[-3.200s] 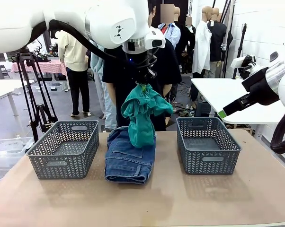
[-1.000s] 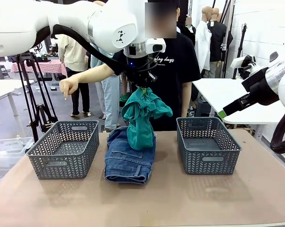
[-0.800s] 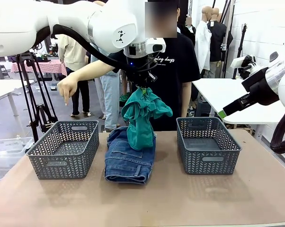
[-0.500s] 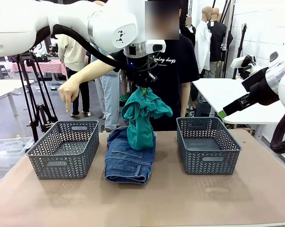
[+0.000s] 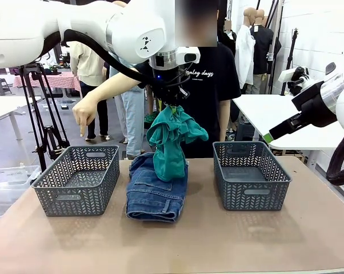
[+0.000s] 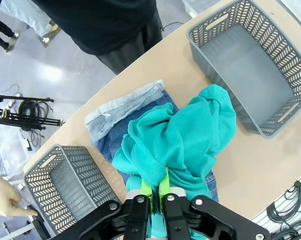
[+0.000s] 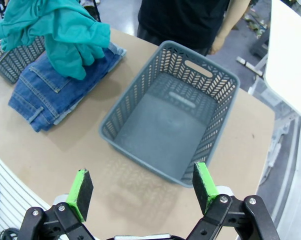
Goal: Sort the tops and bottoms.
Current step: Sort the clothes according to human instructions.
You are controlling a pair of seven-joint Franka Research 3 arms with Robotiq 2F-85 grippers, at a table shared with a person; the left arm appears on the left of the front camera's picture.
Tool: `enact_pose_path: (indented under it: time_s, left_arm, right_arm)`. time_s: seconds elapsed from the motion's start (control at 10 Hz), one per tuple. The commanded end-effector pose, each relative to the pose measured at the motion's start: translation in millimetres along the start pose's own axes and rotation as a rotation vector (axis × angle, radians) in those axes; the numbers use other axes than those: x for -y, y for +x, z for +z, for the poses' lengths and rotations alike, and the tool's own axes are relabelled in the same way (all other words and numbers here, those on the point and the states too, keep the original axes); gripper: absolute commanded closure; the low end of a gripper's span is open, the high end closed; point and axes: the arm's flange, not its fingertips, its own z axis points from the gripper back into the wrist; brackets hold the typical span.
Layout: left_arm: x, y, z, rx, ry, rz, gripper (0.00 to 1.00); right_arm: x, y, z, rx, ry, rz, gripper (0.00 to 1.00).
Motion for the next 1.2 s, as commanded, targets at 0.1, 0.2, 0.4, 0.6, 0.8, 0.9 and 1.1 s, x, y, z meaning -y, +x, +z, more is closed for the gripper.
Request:
enact_pose_path:
  time_s: [0.1, 0.2, 0.4, 0.6, 0.8, 0.9, 1.1]
  left_arm:
    - [-15, 4, 60, 0.114, 0.099, -0.025, 1.0]
    - [-25, -1, 80, 0.129, 0.107, -0.005, 1.0]
    - [-57, -21, 108, 0.126, 0.192, 0.05, 1.0]
    - [-97, -47, 123, 0.077, 0.267, 0.129, 1.0]
    - [-128, -81, 134, 0.067, 0.307, 0.207, 1.0]
    - [-145, -95, 135, 0.07, 0.316, 0.235, 1.0]
    - [-172, -119, 128, -0.008, 0.365, 0.316, 1.0]
  right_arm:
    - [0, 0, -1, 0.002, 0.011, -0.007, 0.0]
    - [0, 0, -1, 0.002, 0.011, -0.007, 0.0]
    - [0, 0, -1, 0.002, 0.011, -0.007, 0.0]
    - [0, 0, -1, 0.002, 0.011, -0.007, 0.0]
    - [0, 0, -1, 0.002, 0.011, -0.007, 0.0]
    - [0, 0, -1, 0.002, 0.011, -0.007, 0.0]
    - [0, 0, -1, 0.002, 0.011, -0.007, 0.0]
